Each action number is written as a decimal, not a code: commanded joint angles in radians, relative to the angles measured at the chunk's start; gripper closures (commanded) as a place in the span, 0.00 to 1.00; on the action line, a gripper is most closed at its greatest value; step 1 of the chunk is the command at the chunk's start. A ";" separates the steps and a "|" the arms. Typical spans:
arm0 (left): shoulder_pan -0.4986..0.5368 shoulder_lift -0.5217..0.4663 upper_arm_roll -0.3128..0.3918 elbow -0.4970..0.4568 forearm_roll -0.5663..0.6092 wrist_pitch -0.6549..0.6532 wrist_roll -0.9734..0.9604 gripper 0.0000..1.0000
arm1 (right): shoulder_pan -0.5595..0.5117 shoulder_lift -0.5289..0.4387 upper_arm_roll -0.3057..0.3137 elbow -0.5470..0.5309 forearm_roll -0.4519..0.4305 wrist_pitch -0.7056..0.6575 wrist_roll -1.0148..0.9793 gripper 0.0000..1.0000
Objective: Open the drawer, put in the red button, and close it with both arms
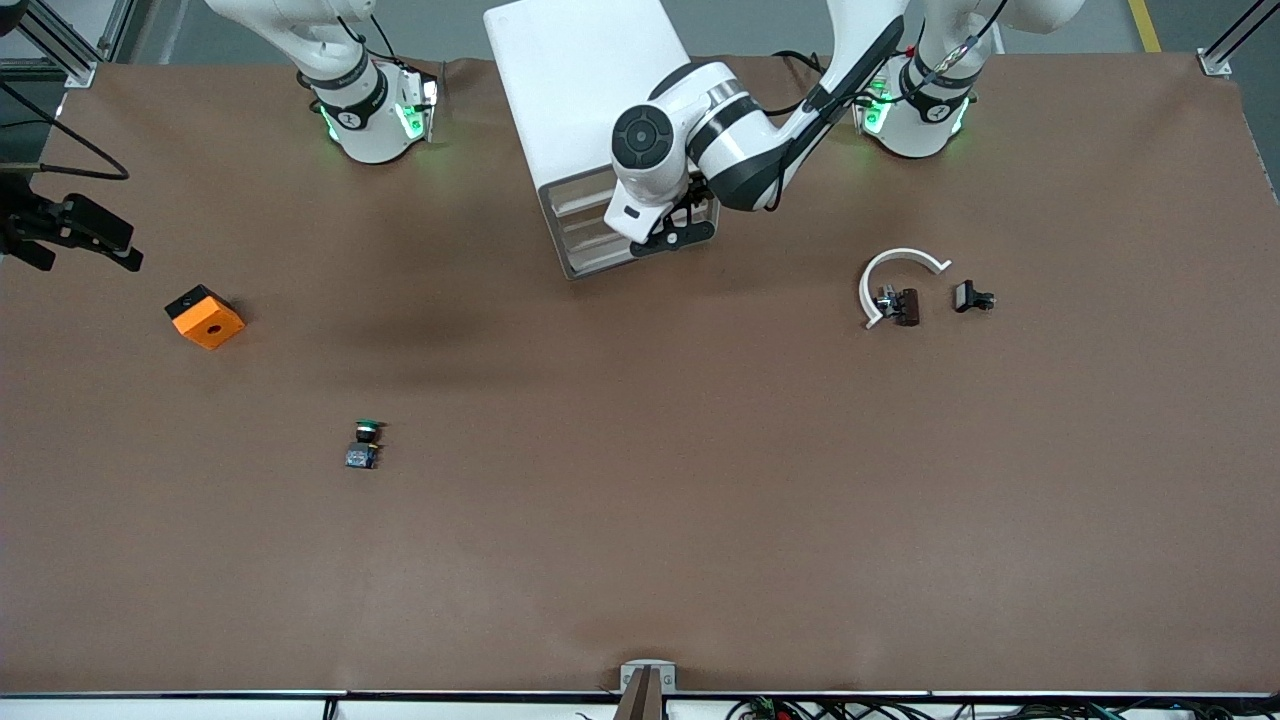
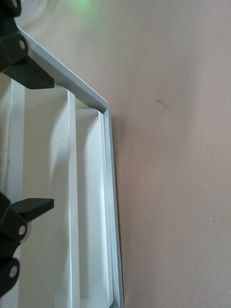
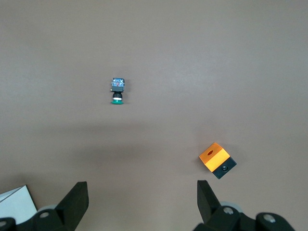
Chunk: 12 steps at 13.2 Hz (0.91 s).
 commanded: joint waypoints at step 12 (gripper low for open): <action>0.100 0.000 -0.031 0.133 0.289 -0.006 0.018 0.00 | -0.050 -0.045 0.002 -0.031 0.027 0.001 0.001 0.00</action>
